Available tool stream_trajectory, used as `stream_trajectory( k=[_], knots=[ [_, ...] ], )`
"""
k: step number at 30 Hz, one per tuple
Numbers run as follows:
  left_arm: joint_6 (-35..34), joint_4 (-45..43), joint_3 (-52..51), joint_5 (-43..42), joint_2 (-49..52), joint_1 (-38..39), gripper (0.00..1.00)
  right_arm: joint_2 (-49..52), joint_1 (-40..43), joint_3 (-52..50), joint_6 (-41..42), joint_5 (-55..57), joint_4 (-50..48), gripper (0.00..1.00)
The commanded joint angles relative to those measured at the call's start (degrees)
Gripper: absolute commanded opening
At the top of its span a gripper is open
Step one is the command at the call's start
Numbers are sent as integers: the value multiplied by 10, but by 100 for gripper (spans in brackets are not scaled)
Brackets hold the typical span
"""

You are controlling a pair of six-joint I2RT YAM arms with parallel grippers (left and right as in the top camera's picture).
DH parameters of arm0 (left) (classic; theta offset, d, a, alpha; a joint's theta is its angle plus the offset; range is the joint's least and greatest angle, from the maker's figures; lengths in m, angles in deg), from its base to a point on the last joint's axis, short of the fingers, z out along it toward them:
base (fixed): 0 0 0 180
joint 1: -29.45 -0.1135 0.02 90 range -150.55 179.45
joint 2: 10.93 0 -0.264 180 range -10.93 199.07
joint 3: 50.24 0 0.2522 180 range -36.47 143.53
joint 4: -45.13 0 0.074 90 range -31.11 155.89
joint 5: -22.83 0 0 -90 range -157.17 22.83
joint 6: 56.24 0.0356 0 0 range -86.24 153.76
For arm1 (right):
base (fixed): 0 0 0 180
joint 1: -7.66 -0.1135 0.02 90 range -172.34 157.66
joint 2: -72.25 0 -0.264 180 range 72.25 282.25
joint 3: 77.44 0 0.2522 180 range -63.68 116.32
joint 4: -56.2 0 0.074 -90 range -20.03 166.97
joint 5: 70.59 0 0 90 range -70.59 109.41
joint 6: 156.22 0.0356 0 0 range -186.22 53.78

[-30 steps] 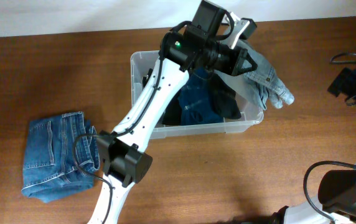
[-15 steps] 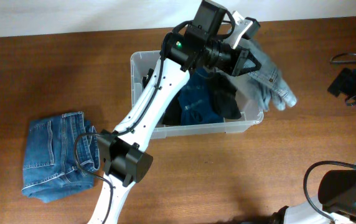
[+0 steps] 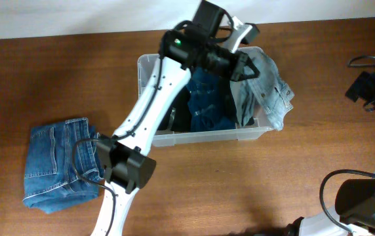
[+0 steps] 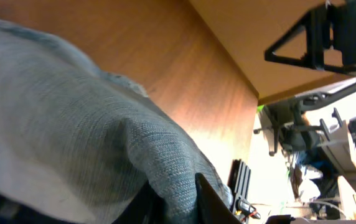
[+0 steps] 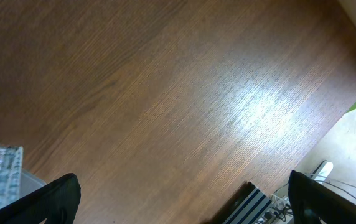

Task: Pack container
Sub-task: 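Lower the light-blue jeans onto the garments in the container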

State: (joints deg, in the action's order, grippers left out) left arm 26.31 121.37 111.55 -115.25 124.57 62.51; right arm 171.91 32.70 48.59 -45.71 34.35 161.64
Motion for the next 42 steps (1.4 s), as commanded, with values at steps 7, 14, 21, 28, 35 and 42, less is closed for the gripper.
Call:
stream_trajectory(
  k=[7,14,21,28,35,42],
  knots=[
    [7,28,18,-7,-12,-80,14,4,1,1,-2,7,0,98],
    [-5,106,18,81,-12,-106,13,4,1,1,-2,7,0,98],
    [-9,167,18,206,-12,-107,14,4,1,1,-2,7,0,98],
    [-7,169,18,289,-12,-138,14,4,1,1,-2,7,0,98],
    [45,167,18,290,-12,-181,55,4,1,1,-2,7,0,98],
    [71,152,18,288,-12,-185,99,4,1,1,-2,7,0,98]
  ],
)
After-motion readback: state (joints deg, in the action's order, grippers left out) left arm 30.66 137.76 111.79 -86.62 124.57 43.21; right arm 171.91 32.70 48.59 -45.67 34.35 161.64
